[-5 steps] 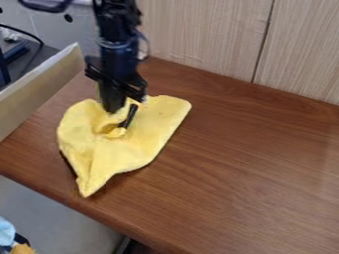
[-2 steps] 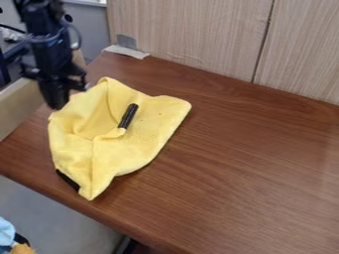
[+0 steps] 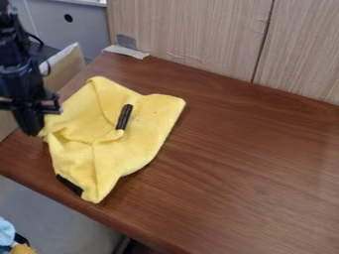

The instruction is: Unfold the cloth from left to righ

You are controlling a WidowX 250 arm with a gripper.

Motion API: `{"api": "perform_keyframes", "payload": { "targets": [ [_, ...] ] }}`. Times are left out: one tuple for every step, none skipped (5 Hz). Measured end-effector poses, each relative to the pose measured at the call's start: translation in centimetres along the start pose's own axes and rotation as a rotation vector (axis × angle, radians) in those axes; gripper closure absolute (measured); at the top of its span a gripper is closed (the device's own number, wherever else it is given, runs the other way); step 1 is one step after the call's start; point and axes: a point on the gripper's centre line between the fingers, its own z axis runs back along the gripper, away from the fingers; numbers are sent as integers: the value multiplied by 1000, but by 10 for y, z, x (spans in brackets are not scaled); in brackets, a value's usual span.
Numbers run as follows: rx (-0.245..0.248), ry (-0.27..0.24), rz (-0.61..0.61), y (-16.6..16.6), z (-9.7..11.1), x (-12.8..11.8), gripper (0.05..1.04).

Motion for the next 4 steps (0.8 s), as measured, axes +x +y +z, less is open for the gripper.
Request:
{"api": "perform_keyframes", "payload": {
  "targets": [
    [-6,39,39,7,-16,-7,1032],
    [-2,32,66,15,-17,-8,1011],
    [-5,46,63,14,-17,-11,866],
    [0,47,58,14,-17,-10,613]
  ]
}}
